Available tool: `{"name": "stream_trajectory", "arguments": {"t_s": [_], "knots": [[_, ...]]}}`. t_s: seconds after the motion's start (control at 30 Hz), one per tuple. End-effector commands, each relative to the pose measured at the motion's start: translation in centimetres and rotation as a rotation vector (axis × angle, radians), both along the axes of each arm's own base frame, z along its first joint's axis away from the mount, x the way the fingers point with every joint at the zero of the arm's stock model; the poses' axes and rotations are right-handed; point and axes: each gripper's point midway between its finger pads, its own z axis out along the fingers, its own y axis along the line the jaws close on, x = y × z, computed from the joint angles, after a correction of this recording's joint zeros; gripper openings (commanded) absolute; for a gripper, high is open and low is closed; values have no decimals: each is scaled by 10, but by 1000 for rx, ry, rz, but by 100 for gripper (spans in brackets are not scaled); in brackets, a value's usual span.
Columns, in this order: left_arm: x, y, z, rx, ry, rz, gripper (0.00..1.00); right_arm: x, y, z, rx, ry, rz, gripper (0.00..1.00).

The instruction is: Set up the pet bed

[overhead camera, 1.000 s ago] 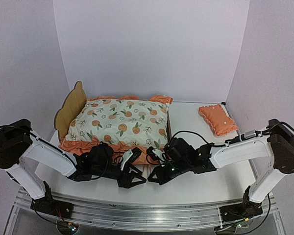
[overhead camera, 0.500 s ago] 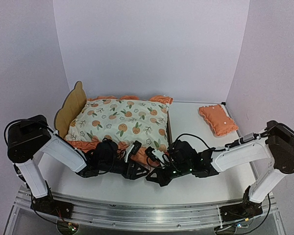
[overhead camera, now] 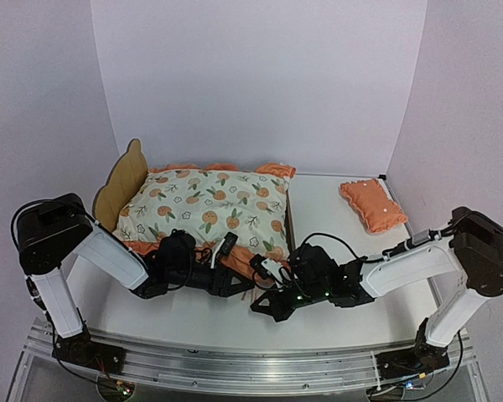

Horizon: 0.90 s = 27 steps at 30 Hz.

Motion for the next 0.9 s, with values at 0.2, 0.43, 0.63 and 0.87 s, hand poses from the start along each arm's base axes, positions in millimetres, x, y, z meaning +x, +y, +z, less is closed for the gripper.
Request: {"name": "stream_trajectory", "arguments": {"t_s": [0.2, 0.43, 0.63, 0.87], "knots": [[-12, -6, 9, -46, -22, -112, 57, 2, 5, 5, 18, -22, 0, 0], [-12, -22, 2, -23, -13, -112, 54, 2, 8, 6, 22, -28, 13, 0], [-11, -24, -5, 3, -4, -96, 25, 2, 9, 7, 25, -30, 18, 0], [-11, -23, 4, 7, -47, -103, 0, 10, 7, 3, 10, -17, -45, 2]]}}
